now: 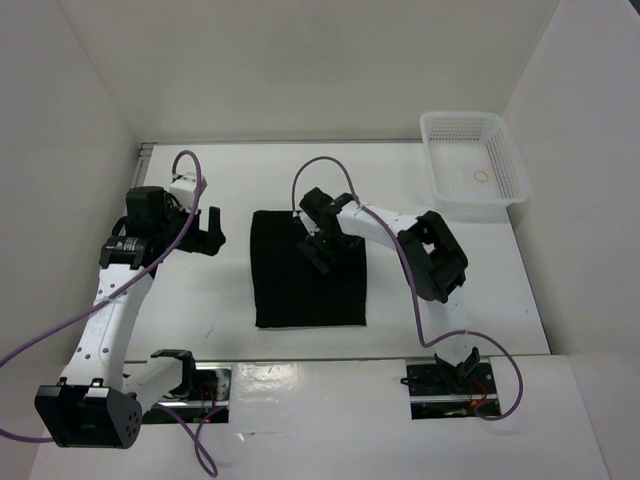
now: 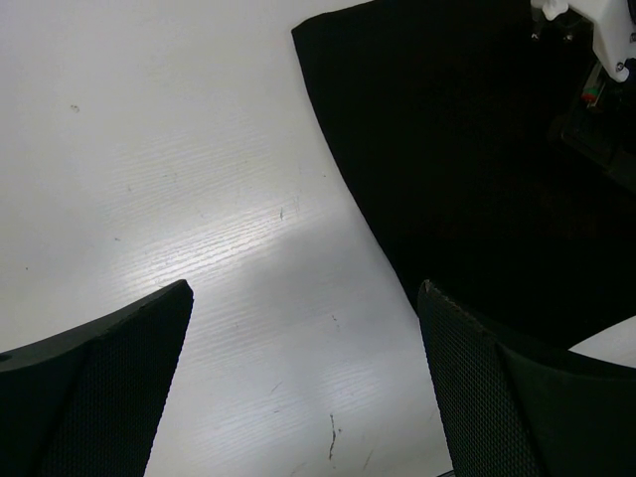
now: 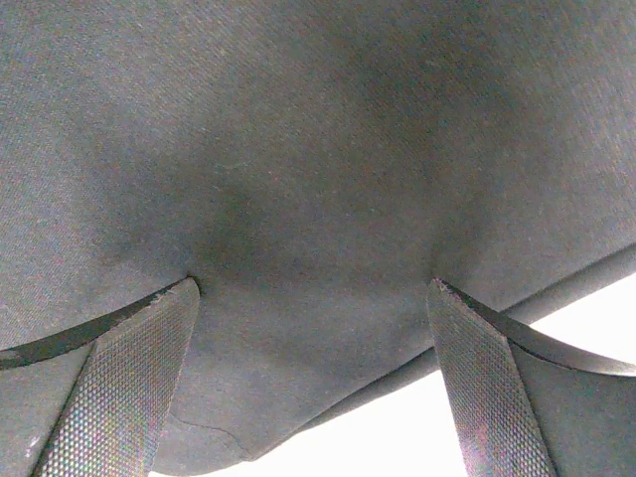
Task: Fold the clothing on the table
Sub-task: Flatten the skirt out
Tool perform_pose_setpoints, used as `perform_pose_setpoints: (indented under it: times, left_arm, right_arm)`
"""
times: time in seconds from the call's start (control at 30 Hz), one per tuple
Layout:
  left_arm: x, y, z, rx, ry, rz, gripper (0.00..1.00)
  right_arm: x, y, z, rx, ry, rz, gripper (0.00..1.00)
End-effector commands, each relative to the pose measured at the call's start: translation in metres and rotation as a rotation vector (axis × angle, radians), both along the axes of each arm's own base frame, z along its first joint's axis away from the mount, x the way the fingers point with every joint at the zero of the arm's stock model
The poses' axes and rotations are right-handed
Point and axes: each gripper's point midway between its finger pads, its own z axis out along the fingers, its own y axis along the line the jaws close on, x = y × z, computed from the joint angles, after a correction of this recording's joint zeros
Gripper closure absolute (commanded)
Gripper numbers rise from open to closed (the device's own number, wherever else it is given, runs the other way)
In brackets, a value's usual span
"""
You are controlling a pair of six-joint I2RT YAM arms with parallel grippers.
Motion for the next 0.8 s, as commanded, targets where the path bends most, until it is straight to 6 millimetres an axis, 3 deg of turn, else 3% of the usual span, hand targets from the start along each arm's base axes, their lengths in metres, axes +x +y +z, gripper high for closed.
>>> perform_pose_setpoints:
  times: [0.0, 0.03, 0.13, 0.17, 0.23, 0.27, 0.37, 0.4, 0.5, 0.53, 0.57, 0.6, 0.77]
  left_arm:
    - [0.003, 0.002, 0.014, 0.0, -0.05, 0.006, 0.0]
    - [0.003, 0.002, 0.014, 0.0, -0.05, 0.006, 0.0]
    - [0.007, 0.014, 0.013, 0.042, -0.048, 0.059, 0.0]
    - [0.009, 0.016, 0.01, 0.043, -0.035, 0.081, 0.0]
    - [0.011, 0.024, 0.014, 0.061, -0.042, 0.129, 0.0]
    - [0.012, 0.026, 0.01, 0.056, -0.028, 0.155, 0.0]
    - [0.018, 0.03, 0.019, 0.054, -0.049, 0.186, 0.0]
    - [0.021, 0.03, 0.022, 0.039, -0.05, 0.208, 0.0]
    - [0.025, 0.037, 0.019, 0.028, -0.03, 0.264, 0.0]
    - [0.029, 0.037, 0.019, 0.029, -0.023, 0.264, 0.0]
    - [0.032, 0.04, 0.022, 0.028, -0.028, 0.274, 0.0]
    - [0.034, 0.035, 0.023, 0.003, -0.023, 0.256, 0.0]
    - [0.051, 0.017, 0.032, -0.085, -0.01, 0.16, 0.0]
  right_arm:
    - [0.036, 0.0, -0.015, -0.041, -0.128, -0.022, 0.01]
    - [0.036, 0.001, -0.015, -0.039, -0.127, -0.03, 0.01]
    - [0.039, 0.0, 0.014, 0.005, -0.169, -0.065, 0.01]
    - [0.044, 0.003, 0.045, 0.06, -0.232, -0.069, 0.01]
    - [0.05, -0.005, 0.074, 0.114, -0.293, -0.109, 0.01]
    - [0.052, -0.008, 0.113, 0.186, -0.355, -0.133, 0.01]
    - [0.065, -0.044, 0.161, 0.305, -0.409, -0.236, 0.01]
    - [0.075, -0.077, 0.192, 0.363, -0.465, -0.319, 0.01]
    - [0.075, -0.12, 0.228, 0.481, -0.515, -0.404, 0.01]
    - [0.079, -0.147, 0.235, 0.501, -0.537, -0.468, 0.01]
    - [0.078, -0.153, 0.243, 0.544, -0.549, -0.467, 0.01]
    - [0.074, -0.172, 0.246, 0.558, -0.569, -0.513, 0.01]
    - [0.064, -0.203, 0.244, 0.638, -0.58, -0.56, 0.01]
